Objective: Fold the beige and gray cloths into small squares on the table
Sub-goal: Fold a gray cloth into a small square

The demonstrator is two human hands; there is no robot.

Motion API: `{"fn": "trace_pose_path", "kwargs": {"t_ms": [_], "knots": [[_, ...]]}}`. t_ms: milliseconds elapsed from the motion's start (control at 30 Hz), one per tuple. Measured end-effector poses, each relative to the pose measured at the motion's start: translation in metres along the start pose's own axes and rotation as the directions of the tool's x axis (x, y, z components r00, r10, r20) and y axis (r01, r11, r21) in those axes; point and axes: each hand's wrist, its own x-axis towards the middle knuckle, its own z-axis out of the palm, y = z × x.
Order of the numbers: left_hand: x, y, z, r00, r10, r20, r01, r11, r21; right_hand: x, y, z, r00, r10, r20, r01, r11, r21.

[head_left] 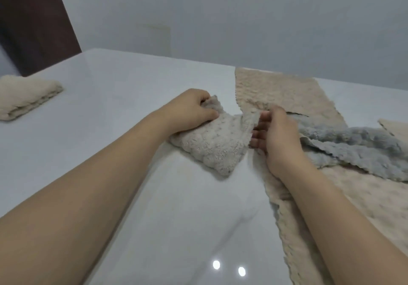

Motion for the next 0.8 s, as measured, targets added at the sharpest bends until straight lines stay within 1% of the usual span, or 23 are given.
{"fn": "trace_pose_path", "kwargs": {"t_ms": [33, 133, 200, 233, 300, 367, 400, 433, 467, 533, 567, 600, 633, 733, 800], "knots": [[0.002, -0.003, 0.005, 1.0, 0.008, -0.025, -0.007, 0.999, 0.045, 0.004, 0.004, -0.002, 1.0, -0.015, 0.009, 0.016, 0.998, -0.068], [0.007, -0.01, 0.01, 0.998, 0.018, -0.064, -0.015, 0.999, 0.038, 0.014, 0.009, -0.006, 0.993, -0.089, 0.073, 0.104, 0.966, -0.235], [0.009, -0.013, 0.009, 0.997, 0.012, -0.083, -0.008, 0.998, 0.054, 0.018, 0.013, -0.007, 0.985, -0.115, 0.132, 0.149, 0.946, -0.288], [0.01, -0.014, 0.009, 0.995, 0.01, -0.095, -0.005, 0.998, 0.061, 0.019, 0.015, -0.007, 0.983, -0.128, 0.132, 0.164, 0.935, -0.314], [0.012, -0.014, 0.011, 0.993, 0.001, -0.114, 0.008, 0.996, 0.084, 0.021, 0.018, -0.008, 0.98, -0.178, 0.087, 0.198, 0.897, -0.395], [0.015, -0.013, 0.014, 0.994, -0.019, -0.111, 0.03, 0.995, 0.098, 0.02, 0.02, -0.009, 0.967, -0.247, 0.063, 0.248, 0.854, -0.458], [0.016, -0.011, 0.014, 0.994, -0.031, -0.104, 0.041, 0.994, 0.099, 0.019, 0.019, -0.009, 0.951, -0.302, 0.063, 0.292, 0.812, -0.505], [0.017, -0.01, 0.013, 0.994, -0.043, -0.098, 0.053, 0.994, 0.098, 0.017, 0.018, -0.009, 0.926, -0.367, 0.093, 0.353, 0.749, -0.561], [0.018, -0.009, 0.011, 0.994, -0.058, -0.092, 0.067, 0.993, 0.092, 0.016, 0.018, -0.009, 0.894, -0.422, 0.151, 0.419, 0.666, -0.618], [0.016, -0.007, 0.007, 0.991, -0.108, -0.075, 0.112, 0.992, 0.053, 0.016, 0.023, -0.009, 0.841, -0.462, 0.282, 0.508, 0.494, -0.706], [0.015, -0.008, 0.005, 0.988, -0.139, -0.068, 0.141, 0.99, 0.028, 0.017, 0.026, -0.009, 0.832, -0.457, 0.314, 0.517, 0.437, -0.736], [0.014, -0.009, 0.003, 0.985, -0.164, -0.062, 0.166, 0.986, 0.022, 0.019, 0.029, -0.009, 0.836, -0.445, 0.321, 0.507, 0.404, -0.762], [0.013, -0.01, 0.002, 0.983, -0.173, -0.061, 0.176, 0.983, 0.052, 0.019, 0.03, -0.009, 0.842, -0.437, 0.317, 0.492, 0.38, -0.783], [0.01, -0.015, 0.004, 0.987, -0.145, -0.065, 0.156, 0.963, 0.218, 0.017, 0.029, -0.007, 0.846, -0.425, 0.321, 0.464, 0.291, -0.837], [0.01, -0.015, 0.004, 0.989, -0.149, -0.027, 0.151, 0.956, 0.251, 0.012, 0.025, -0.006, 0.85, -0.4, 0.343, 0.473, 0.293, -0.831]]}}
